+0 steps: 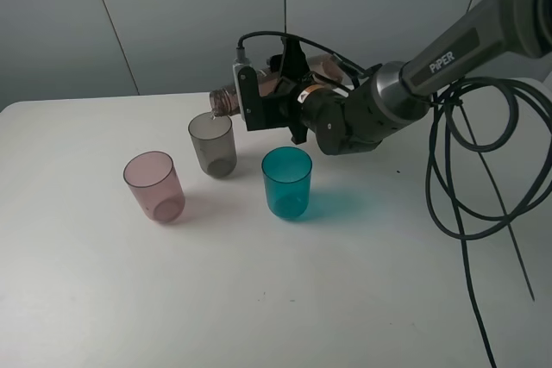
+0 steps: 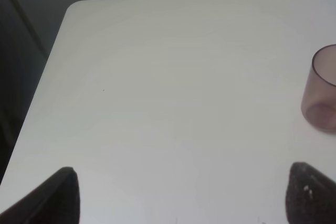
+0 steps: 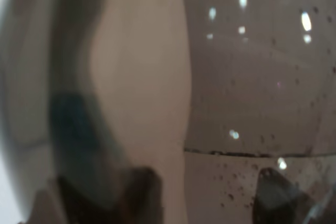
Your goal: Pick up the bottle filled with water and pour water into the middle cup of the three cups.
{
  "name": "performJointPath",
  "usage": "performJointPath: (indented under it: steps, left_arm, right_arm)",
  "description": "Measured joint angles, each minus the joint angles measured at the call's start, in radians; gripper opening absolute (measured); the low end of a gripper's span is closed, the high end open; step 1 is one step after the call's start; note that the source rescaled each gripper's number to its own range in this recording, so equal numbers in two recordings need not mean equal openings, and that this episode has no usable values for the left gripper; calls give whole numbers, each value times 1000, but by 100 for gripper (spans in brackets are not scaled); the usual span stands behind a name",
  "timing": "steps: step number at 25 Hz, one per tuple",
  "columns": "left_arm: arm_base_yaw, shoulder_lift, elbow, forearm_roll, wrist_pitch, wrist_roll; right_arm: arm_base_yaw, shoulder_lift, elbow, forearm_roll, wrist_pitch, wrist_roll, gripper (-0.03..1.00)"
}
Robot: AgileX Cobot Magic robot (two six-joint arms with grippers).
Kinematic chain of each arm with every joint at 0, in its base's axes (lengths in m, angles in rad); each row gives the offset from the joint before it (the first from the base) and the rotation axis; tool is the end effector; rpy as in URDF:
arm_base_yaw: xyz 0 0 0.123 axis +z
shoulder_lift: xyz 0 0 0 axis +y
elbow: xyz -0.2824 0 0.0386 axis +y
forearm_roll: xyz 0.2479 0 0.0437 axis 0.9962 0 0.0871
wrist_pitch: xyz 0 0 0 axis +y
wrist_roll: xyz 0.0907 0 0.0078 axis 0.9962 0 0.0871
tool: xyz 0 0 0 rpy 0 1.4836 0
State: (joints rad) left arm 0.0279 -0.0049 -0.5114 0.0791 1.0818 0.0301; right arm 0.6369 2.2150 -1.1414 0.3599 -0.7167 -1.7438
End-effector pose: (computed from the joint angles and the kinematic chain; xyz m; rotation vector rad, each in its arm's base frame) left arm -0.0081 0.0061 0.2788 -0.0032 2.0491 0.1308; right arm 0.3675 0.2457 0.1021 -1.5971 1.1038 -0.7815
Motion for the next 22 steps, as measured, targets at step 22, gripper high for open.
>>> performJointPath:
  steps: [22]
  left_arm:
    - [0, 0, 0, 0, 0, 0]
  right_arm:
    - [0, 0, -13, 24, -23, -128, 0]
